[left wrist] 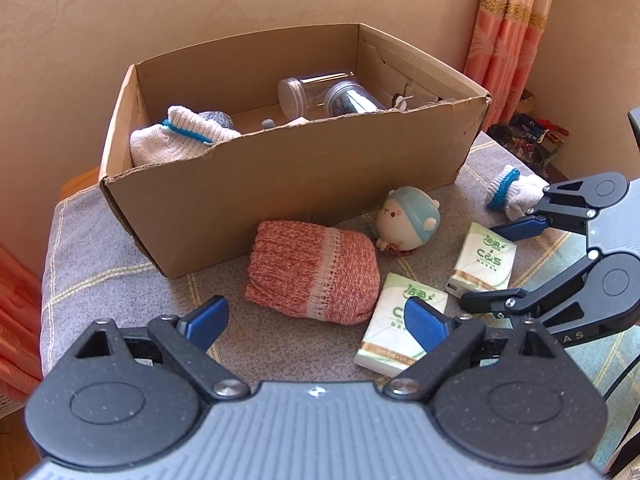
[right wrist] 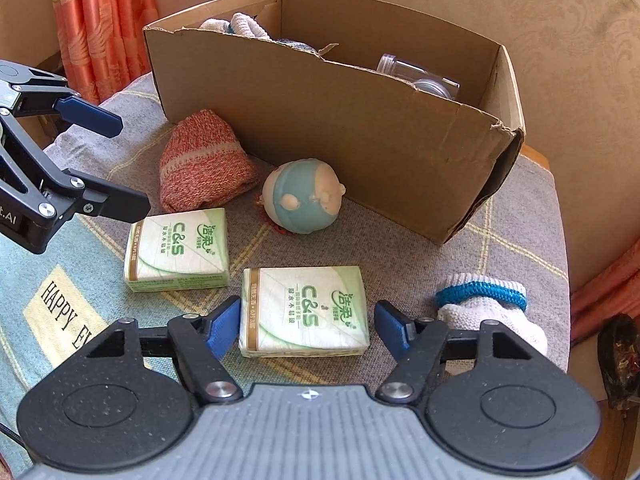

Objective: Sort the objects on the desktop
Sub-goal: 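Grasp a green C&S tissue pack with the right tool while the left tool grasps the pink knitted sock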

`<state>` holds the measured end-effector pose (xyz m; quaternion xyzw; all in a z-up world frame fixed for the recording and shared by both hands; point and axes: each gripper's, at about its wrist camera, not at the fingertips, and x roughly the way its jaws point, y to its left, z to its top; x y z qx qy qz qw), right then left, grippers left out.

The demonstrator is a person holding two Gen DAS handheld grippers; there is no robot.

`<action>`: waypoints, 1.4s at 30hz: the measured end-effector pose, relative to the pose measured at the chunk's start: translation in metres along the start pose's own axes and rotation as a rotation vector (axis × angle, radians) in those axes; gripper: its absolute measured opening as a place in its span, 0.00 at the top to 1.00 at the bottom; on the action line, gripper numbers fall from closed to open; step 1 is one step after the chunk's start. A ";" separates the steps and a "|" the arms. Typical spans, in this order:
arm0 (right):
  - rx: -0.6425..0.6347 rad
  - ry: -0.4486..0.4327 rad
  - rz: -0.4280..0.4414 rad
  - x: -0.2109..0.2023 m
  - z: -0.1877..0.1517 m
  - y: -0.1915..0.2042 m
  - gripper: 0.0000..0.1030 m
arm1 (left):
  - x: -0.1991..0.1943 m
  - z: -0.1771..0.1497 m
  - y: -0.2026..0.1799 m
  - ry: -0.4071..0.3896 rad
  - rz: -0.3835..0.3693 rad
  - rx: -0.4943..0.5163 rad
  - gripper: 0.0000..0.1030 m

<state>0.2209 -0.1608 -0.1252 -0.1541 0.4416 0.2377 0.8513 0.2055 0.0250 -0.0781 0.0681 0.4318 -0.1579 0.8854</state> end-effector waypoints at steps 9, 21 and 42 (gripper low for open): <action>0.032 0.005 0.015 0.002 0.001 -0.004 0.31 | 0.019 0.011 0.005 0.015 -0.030 0.031 0.08; 0.042 0.003 0.013 0.003 0.001 -0.004 0.31 | 0.047 0.019 0.005 0.005 -0.009 -0.028 0.08; 0.058 0.003 0.005 0.004 0.000 -0.008 0.32 | 0.063 0.014 -0.002 0.028 0.014 -0.041 0.16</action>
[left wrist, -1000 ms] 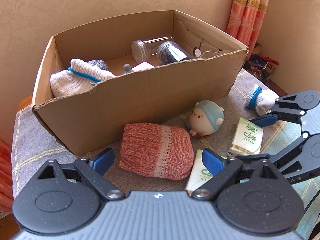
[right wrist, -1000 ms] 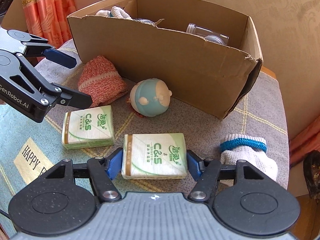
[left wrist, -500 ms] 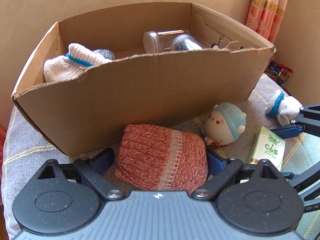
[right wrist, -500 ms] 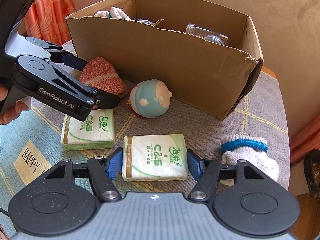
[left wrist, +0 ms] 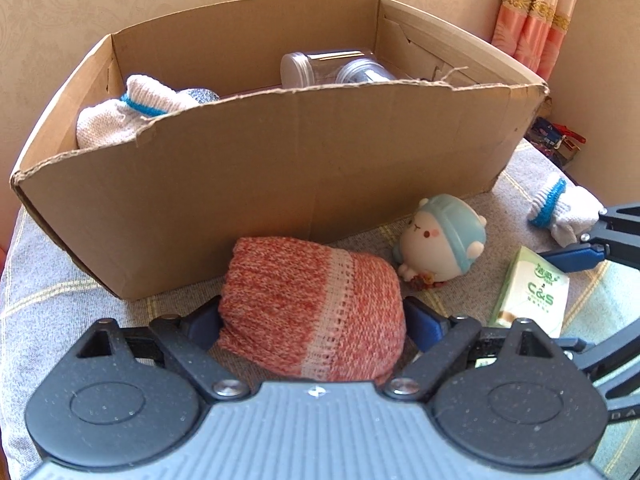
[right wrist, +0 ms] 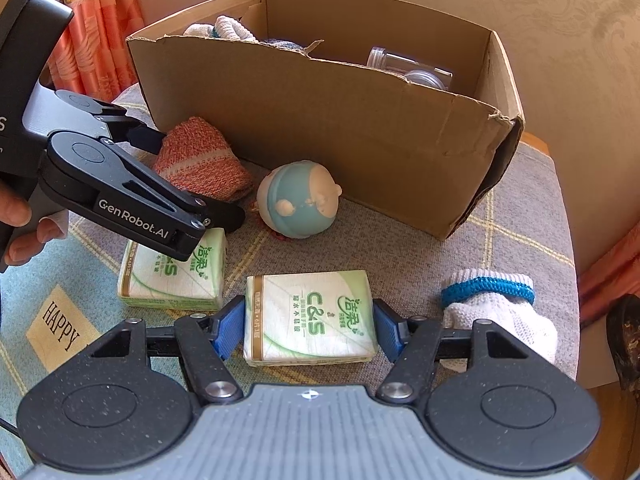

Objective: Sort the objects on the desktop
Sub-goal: 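Grasp a green C&S tissue pack with the right tool while the left tool grasps the pink knitted sock, then carry both items over the cardboard box and open the left tool to drop the pink sock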

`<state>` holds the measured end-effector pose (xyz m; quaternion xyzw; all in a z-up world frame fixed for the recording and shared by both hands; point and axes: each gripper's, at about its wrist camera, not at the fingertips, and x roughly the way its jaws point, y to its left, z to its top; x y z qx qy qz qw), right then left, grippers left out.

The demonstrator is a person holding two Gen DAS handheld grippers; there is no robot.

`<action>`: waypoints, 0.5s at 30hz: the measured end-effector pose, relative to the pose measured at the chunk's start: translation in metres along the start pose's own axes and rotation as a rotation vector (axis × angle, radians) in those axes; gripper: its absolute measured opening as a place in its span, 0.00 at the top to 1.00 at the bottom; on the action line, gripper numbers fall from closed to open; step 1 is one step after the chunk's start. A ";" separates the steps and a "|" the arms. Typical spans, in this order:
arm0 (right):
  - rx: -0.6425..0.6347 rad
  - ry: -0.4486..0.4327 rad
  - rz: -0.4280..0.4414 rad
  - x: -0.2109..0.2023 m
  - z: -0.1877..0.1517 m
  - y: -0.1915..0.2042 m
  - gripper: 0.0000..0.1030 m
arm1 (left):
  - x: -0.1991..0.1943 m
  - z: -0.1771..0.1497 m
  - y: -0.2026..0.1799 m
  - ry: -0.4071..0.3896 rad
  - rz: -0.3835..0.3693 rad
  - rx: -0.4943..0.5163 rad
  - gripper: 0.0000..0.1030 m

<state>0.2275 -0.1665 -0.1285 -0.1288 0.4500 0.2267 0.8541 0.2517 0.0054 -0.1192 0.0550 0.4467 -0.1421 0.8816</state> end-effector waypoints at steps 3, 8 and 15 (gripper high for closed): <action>0.000 0.005 -0.004 -0.005 -0.001 0.002 0.32 | -0.004 -0.001 0.002 -0.003 -0.010 0.002 0.20; 0.004 0.008 -0.018 -0.011 -0.001 0.002 0.32 | -0.012 0.001 0.006 -0.013 -0.022 -0.010 0.23; -0.013 -0.017 -0.033 -0.027 0.005 0.004 0.32 | -0.036 0.001 0.004 -0.022 -0.044 0.025 0.24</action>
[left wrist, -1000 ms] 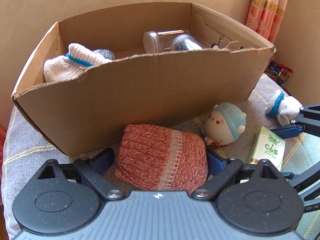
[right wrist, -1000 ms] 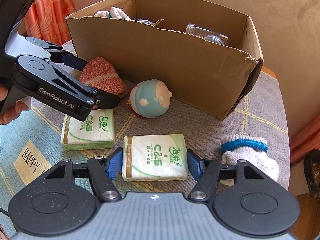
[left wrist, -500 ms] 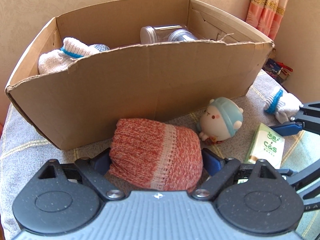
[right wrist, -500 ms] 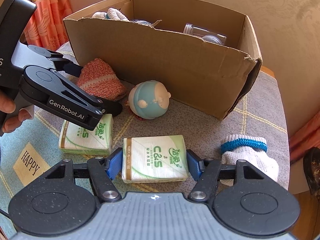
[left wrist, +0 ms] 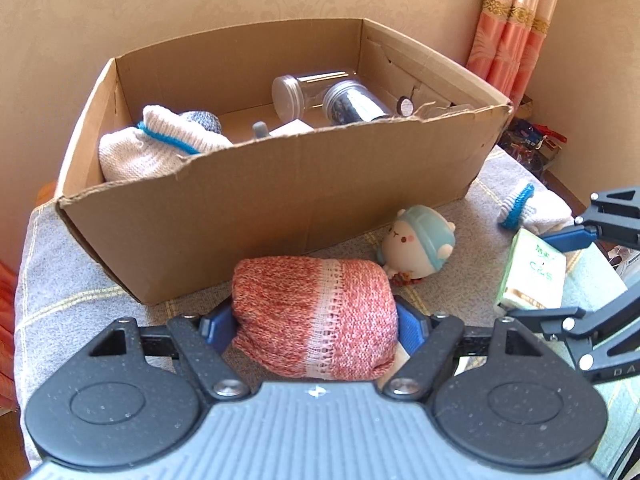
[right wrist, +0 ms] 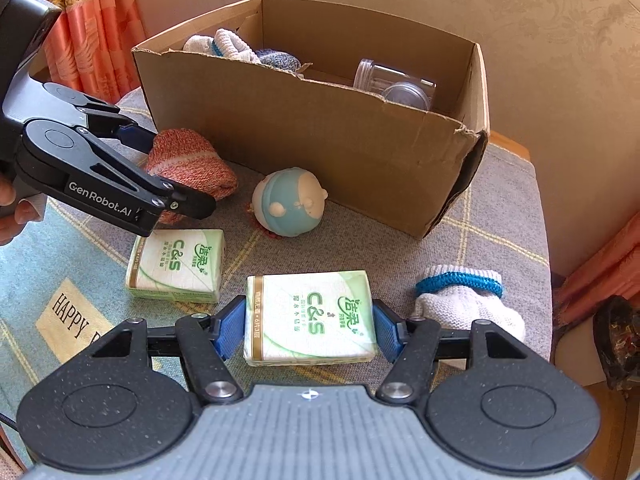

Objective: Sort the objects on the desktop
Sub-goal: 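Carry both items over the cardboard box and open the left tool to drop the pink sock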

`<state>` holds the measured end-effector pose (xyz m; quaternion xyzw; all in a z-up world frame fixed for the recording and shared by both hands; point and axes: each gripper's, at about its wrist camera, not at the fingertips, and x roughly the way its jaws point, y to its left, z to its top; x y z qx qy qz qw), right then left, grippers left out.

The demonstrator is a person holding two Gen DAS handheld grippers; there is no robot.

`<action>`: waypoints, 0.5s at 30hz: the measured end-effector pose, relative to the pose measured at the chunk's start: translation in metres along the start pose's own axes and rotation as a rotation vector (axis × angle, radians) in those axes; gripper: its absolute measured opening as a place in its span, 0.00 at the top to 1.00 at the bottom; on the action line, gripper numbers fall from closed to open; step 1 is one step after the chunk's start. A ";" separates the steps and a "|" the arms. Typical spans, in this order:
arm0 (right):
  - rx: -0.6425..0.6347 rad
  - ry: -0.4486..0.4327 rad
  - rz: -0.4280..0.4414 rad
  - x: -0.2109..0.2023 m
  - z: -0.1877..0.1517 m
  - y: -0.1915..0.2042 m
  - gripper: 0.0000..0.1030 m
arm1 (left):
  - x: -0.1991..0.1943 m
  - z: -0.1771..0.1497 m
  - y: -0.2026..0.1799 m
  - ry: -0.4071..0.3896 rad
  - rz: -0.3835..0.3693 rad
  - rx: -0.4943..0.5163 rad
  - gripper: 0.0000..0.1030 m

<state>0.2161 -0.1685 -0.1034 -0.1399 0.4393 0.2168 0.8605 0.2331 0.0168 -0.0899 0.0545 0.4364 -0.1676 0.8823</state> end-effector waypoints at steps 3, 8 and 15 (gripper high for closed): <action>-0.004 -0.015 0.000 -0.009 0.003 -0.001 0.32 | -0.013 0.000 0.003 -0.005 -0.014 0.003 0.24; -0.026 -0.031 0.005 -0.024 0.006 0.001 0.32 | -0.035 0.000 0.003 -0.010 -0.036 0.016 0.24; -0.054 -0.065 0.011 -0.043 0.013 0.002 0.32 | -0.060 0.009 -0.003 -0.039 -0.071 0.036 0.24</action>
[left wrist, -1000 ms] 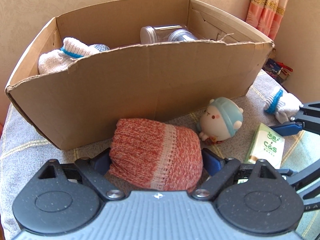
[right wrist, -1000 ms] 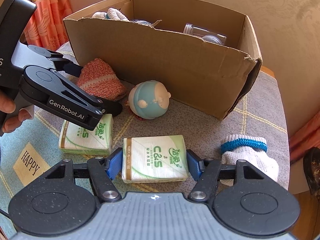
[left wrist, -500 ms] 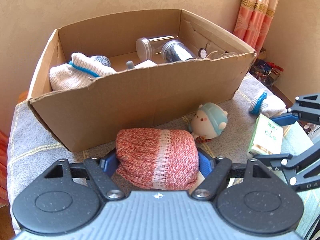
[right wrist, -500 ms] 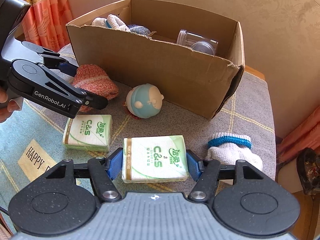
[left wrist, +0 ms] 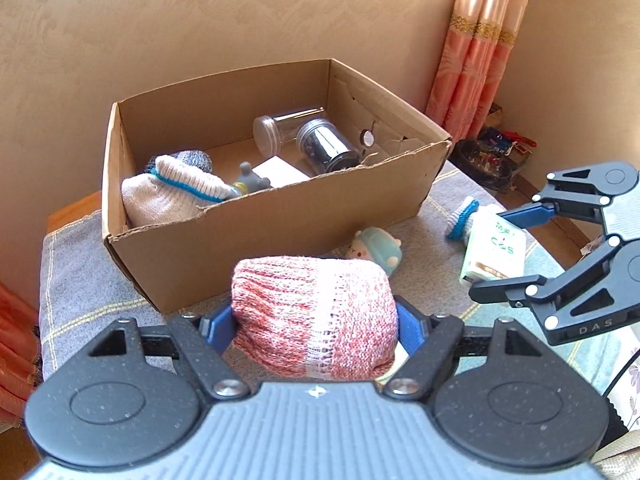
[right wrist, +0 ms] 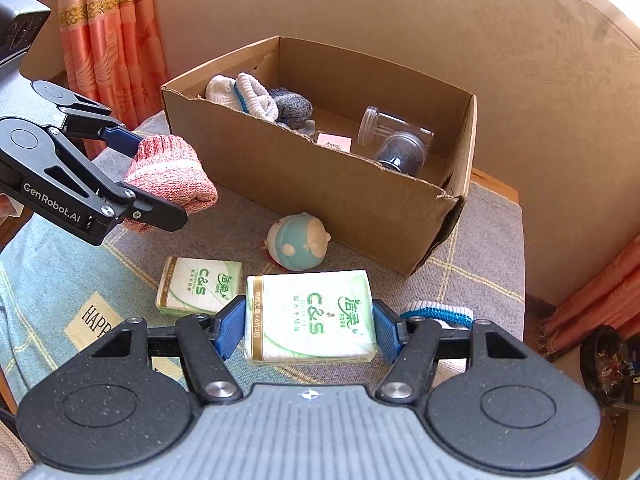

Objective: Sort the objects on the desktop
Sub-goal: 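Carry both items over the cardboard box and open the left tool to drop the pink sock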

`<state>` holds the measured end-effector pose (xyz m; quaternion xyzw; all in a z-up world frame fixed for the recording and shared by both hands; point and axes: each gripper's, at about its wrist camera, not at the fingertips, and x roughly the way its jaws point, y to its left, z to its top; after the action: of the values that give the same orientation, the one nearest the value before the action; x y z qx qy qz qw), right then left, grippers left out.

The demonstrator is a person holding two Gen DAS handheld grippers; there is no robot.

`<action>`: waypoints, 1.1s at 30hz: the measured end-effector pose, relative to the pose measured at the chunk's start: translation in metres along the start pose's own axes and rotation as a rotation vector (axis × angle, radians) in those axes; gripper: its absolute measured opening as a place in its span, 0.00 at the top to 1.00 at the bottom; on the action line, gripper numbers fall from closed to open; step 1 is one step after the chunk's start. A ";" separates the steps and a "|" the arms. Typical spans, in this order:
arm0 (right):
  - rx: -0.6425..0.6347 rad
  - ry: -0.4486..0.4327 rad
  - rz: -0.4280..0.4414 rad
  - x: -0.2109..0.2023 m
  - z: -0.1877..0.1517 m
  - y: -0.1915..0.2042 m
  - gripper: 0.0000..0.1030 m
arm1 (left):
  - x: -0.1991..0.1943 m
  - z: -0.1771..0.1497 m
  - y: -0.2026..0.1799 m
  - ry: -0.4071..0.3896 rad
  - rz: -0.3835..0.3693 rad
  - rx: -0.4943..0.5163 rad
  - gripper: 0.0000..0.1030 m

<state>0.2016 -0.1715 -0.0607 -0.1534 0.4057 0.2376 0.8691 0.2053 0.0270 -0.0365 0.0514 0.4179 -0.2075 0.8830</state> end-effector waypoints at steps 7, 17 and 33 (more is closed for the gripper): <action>-0.027 -0.036 -0.004 -0.013 0.014 -0.002 0.32 | -0.019 0.016 -0.008 -0.049 -0.017 0.030 0.24; -0.065 -0.090 -0.021 -0.024 0.044 -0.011 0.32 | -0.030 0.045 -0.005 -0.080 -0.017 0.043 0.24; -0.133 -0.158 -0.061 -0.014 0.111 -0.024 0.32 | -0.027 0.111 0.014 -0.137 0.031 0.070 0.35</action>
<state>0.2765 -0.1447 0.0213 -0.2036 0.3144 0.2489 0.8932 0.2749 0.0189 0.0543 0.0743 0.3483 -0.2114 0.9102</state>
